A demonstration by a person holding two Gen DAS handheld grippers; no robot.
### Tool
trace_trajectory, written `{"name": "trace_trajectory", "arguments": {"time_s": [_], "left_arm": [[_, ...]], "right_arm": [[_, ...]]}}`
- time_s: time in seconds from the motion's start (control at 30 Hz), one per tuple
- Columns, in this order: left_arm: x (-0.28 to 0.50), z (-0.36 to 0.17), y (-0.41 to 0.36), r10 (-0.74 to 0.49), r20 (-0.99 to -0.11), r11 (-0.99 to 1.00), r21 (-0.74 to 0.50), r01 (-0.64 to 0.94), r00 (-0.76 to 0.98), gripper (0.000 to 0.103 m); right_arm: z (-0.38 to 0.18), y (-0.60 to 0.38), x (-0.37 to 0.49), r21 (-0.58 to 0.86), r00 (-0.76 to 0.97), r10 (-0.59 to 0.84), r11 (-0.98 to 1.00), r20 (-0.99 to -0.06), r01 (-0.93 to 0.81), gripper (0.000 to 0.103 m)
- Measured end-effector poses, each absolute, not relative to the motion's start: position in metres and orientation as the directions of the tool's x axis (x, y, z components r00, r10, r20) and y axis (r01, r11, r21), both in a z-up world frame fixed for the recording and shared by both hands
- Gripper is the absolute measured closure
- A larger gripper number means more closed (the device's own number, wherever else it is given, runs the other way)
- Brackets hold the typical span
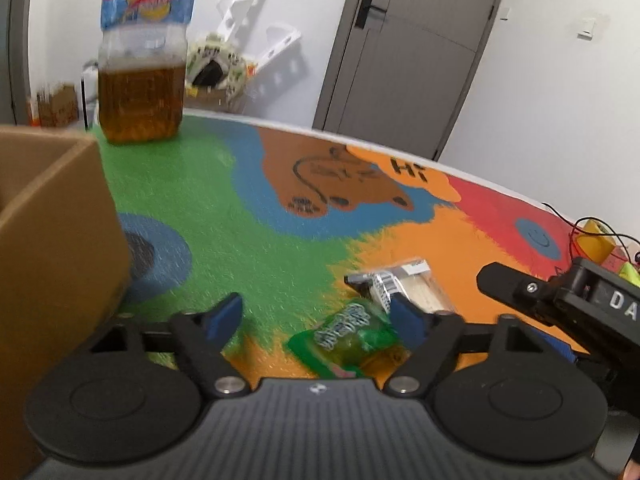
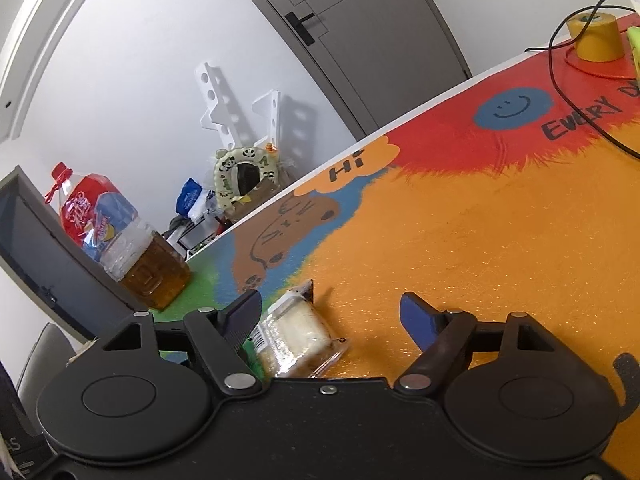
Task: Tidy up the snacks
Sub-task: 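Grasp the green packet with the left gripper while the right gripper grasps the clear-wrapped bread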
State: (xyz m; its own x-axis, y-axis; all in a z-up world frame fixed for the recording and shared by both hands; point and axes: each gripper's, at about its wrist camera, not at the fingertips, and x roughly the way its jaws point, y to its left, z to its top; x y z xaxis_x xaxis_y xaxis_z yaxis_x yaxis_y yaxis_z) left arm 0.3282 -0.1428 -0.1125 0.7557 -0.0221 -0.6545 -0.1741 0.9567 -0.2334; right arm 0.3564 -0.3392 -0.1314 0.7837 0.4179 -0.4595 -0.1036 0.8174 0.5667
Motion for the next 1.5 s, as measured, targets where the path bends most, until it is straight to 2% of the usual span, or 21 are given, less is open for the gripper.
{"name": "trace_trajectory", "arguments": {"time_s": [0.07, 0.1, 0.13, 0.17, 0.2, 0.3, 0.7, 0.77, 0.8, 0.83, 0.87, 0.9, 1.03, 1.13, 1.5], "left_arm": [[0.329, -0.115, -0.140, -0.020, -0.656, 0.951, -0.245, -0.187, 0.754, 0.055], [0.329, -0.115, -0.139, -0.022, -0.659, 0.952, -0.244, -0.186, 0.752, 0.067], [0.328, -0.116, -0.136, -0.033, -0.660, 0.947, -0.260, -0.187, 0.750, 0.074], [0.327, -0.116, -0.134, -0.037, -0.660, 0.945, -0.268, -0.189, 0.750, 0.076], [0.326, -0.115, -0.131, -0.041, -0.660, 0.942, -0.275, -0.191, 0.750, 0.086], [0.321, -0.112, -0.125, -0.048, -0.659, 0.937, -0.291, -0.196, 0.751, 0.091], [0.303, -0.094, -0.114, -0.042, -0.633, 0.931, -0.306, -0.199, 0.773, 0.085], [0.300, -0.093, -0.114, -0.046, -0.630, 0.932, -0.306, -0.194, 0.775, 0.081], [0.299, -0.092, -0.114, -0.051, -0.632, 0.932, -0.309, -0.191, 0.773, 0.074], [0.298, -0.093, -0.114, -0.058, -0.635, 0.932, -0.312, -0.187, 0.770, 0.067], [0.298, -0.093, -0.113, -0.065, -0.639, 0.932, -0.314, -0.182, 0.767, 0.065], [0.297, -0.093, -0.114, -0.069, -0.642, 0.932, -0.314, -0.180, 0.763, 0.061], [0.294, -0.094, -0.118, -0.086, -0.647, 0.941, -0.303, -0.151, 0.758, 0.048], [0.292, -0.095, -0.122, -0.091, -0.644, 0.949, -0.287, -0.130, 0.760, 0.042], [0.275, -0.095, -0.124, -0.055, -0.647, 0.969, -0.218, -0.116, 0.760, 0.041]], "right_arm": [[-0.132, -0.337, 0.357, 0.552, 0.789, 0.408, 0.827, -0.460, -0.106, 0.026], [-0.132, -0.336, 0.357, 0.541, 0.787, 0.403, 0.834, -0.466, -0.107, 0.026], [-0.133, -0.334, 0.358, 0.536, 0.785, 0.402, 0.838, -0.472, -0.107, 0.026], [-0.134, -0.332, 0.359, 0.536, 0.779, 0.408, 0.837, -0.475, -0.112, 0.026], [-0.135, -0.330, 0.360, 0.536, 0.775, 0.416, 0.836, -0.476, -0.119, 0.026], [-0.135, -0.324, 0.361, 0.521, 0.768, 0.423, 0.842, -0.480, -0.137, 0.026], [-0.138, -0.300, 0.357, 0.434, 0.731, 0.450, 0.871, -0.512, -0.233, 0.026], [-0.137, -0.294, 0.354, 0.393, 0.727, 0.445, 0.883, -0.523, -0.258, 0.026], [-0.137, -0.290, 0.351, 0.359, 0.728, 0.434, 0.893, -0.531, -0.270, 0.028], [-0.137, -0.288, 0.349, 0.329, 0.731, 0.420, 0.903, -0.538, -0.276, 0.031], [-0.136, -0.286, 0.347, 0.305, 0.737, 0.400, 0.913, -0.545, -0.270, 0.040], [-0.136, -0.286, 0.345, 0.289, 0.741, 0.384, 0.921, -0.551, -0.262, 0.044], [-0.135, -0.292, 0.339, 0.306, 0.736, 0.393, 0.916, -0.551, -0.260, 0.046], [-0.135, -0.299, 0.329, 0.326, 0.742, 0.386, 0.915, -0.548, -0.236, 0.048], [-0.139, -0.328, 0.310, 0.369, 0.771, 0.344, 0.917, -0.536, -0.153, 0.048]]}}
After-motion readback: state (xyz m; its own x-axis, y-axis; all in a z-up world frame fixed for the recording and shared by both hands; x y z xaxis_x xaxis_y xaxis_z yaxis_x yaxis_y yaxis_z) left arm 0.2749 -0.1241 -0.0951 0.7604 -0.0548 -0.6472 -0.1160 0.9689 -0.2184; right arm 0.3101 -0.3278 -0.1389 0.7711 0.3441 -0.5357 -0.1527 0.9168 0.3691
